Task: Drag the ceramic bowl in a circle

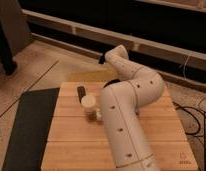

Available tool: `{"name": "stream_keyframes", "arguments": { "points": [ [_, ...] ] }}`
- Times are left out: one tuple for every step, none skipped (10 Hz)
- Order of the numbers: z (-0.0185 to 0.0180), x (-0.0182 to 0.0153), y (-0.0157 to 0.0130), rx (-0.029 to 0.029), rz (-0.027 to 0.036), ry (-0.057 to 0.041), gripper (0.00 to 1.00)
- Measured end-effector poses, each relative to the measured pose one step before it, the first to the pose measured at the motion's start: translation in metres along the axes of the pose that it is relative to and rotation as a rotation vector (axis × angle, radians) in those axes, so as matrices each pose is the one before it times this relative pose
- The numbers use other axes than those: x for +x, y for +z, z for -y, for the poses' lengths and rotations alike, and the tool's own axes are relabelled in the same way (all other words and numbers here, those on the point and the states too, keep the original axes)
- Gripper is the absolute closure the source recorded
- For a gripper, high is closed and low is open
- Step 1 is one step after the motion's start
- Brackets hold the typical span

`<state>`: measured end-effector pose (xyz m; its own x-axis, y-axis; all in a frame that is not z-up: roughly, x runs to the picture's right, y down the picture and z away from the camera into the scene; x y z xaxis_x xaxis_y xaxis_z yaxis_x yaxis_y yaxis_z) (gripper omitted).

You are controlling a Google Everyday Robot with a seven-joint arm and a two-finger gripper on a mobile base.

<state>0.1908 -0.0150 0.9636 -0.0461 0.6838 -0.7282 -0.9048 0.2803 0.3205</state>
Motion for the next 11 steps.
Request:
{"name": "stream_keyframes", "arguments": {
  "points": [
    [-0.00883,-0.00856,0.00012,-0.01685,0.01765,-0.00977,1.00],
    [-0.01327,-0.00771,0.00392,-0.03767,0.01479,-0.01231,1.00],
    [-0.00941,-0.00384,0.00326,-0.02987,0.00688,-0.00899,1.00],
    [-0.01516,-0.00432,0.00441,-0.04562,0.00692,-0.01534,1.00],
    [-0.01031,-0.00252,0.00094,-0.03062,0.00382,-0.01299,1.00],
    [-0.00758,-0.00269,-0.00066,-0.03014,0.00659,-0.01301,1.00],
    [-0.01030,-0.00429,-0.00220,-0.02818,0.01196,-0.02047,1.00],
    [-0.01517,-0.00530,-0.00501,-0.03327,0.01467,-0.02895,1.00],
    [-0.01239,-0.00315,-0.00417,-0.02659,0.00877,-0.01802,1.00],
    [-0.00951,-0.00154,-0.00380,-0.02166,0.00421,-0.01089,0.98],
    [-0.00929,0.00190,-0.00357,-0.02163,-0.00584,-0.01161,0.86]
  ]
}}
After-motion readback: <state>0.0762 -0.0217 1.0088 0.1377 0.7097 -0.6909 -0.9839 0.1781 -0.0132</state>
